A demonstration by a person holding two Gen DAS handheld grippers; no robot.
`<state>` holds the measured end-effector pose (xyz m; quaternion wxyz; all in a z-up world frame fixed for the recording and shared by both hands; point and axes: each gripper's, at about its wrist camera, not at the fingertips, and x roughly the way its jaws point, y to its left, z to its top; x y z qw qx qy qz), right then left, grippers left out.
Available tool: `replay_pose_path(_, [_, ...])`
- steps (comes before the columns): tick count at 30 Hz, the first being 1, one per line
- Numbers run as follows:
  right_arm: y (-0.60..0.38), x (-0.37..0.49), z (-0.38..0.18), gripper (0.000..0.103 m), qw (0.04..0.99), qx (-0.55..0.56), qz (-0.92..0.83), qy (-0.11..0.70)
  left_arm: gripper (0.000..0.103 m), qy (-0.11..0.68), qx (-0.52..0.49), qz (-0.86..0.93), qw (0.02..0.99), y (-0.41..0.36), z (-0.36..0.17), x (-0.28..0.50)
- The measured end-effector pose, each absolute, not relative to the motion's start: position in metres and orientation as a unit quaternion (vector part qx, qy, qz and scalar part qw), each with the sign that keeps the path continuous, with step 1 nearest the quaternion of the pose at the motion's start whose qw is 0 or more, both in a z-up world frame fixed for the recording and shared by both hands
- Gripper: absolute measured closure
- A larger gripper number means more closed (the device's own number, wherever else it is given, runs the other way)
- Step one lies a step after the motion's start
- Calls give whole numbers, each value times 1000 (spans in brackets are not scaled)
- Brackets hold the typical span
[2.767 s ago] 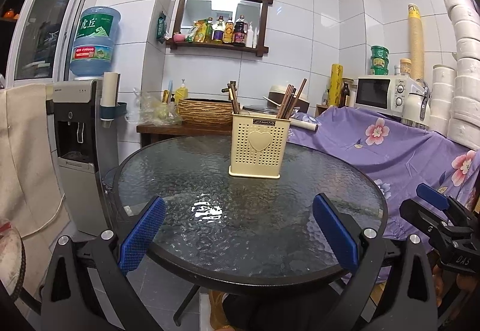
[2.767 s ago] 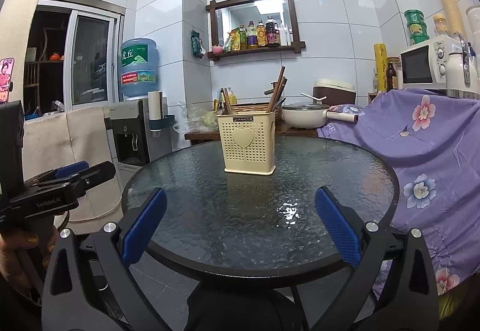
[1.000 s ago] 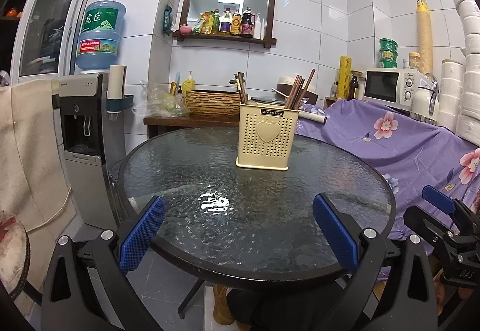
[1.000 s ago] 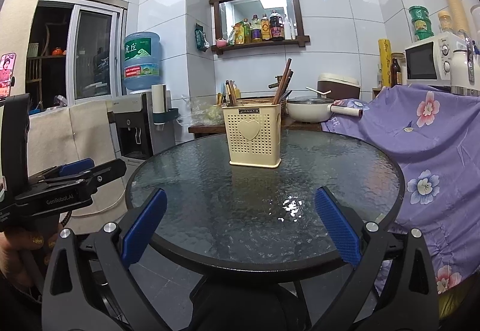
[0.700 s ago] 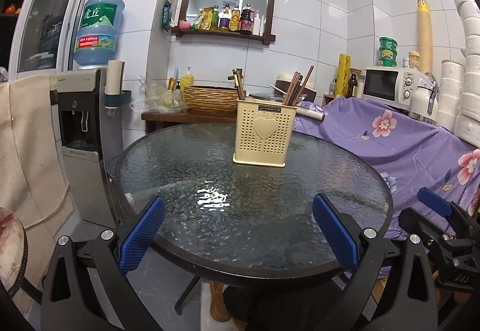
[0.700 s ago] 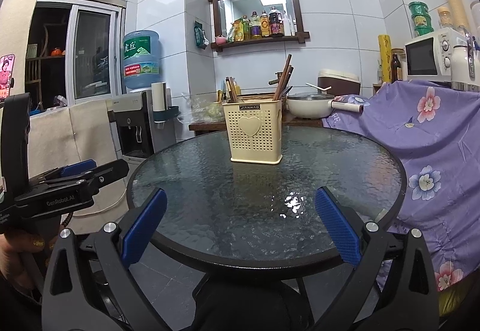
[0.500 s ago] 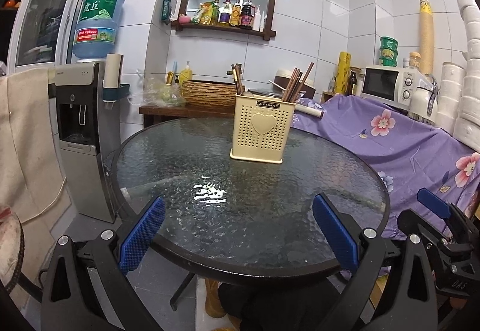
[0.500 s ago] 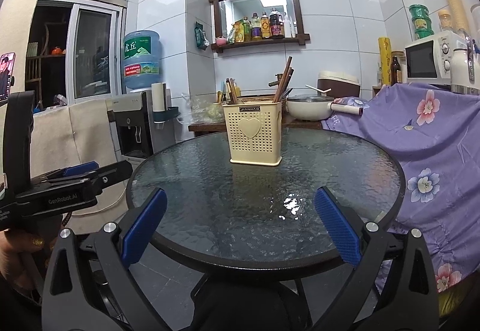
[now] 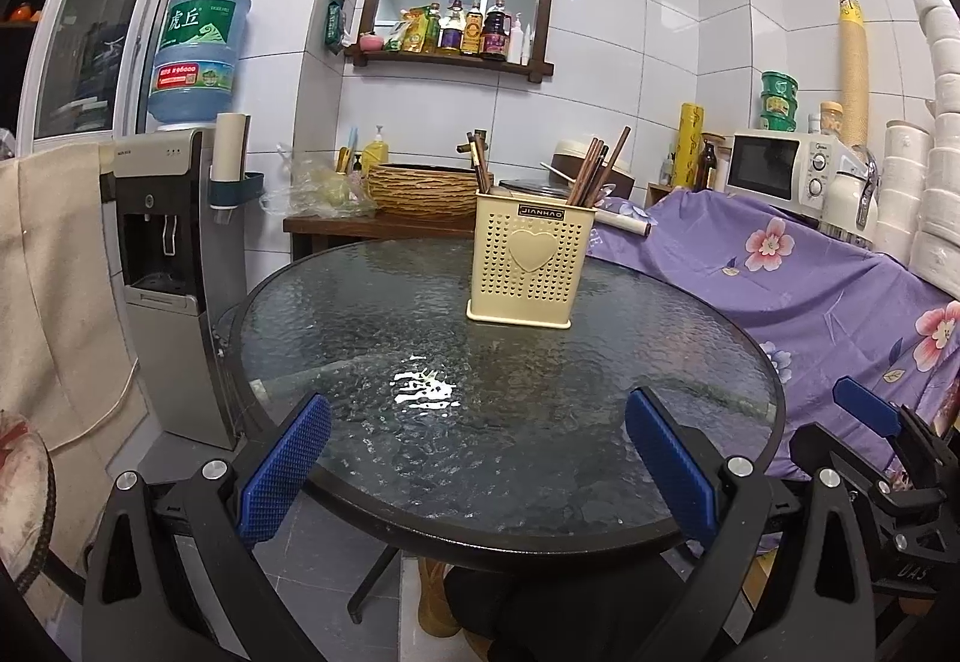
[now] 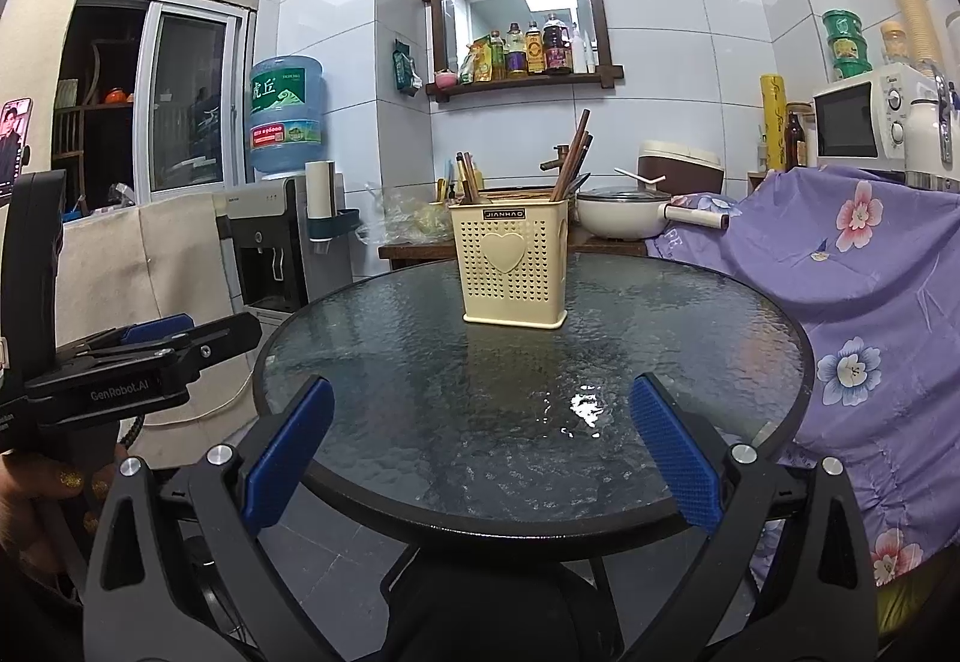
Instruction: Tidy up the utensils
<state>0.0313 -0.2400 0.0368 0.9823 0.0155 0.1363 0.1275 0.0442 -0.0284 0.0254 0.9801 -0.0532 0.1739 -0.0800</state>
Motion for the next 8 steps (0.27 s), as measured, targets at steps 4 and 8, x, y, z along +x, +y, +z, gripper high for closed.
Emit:
replay_pose_path(4, [-239,31,37,6,982,14,129,135,6,179,-48,-74,980,-28,25,45])
replay_pose_path(8, [-239,31,37,6,982,14,129,136,6,180,-45,-73,980,-28,25,45])
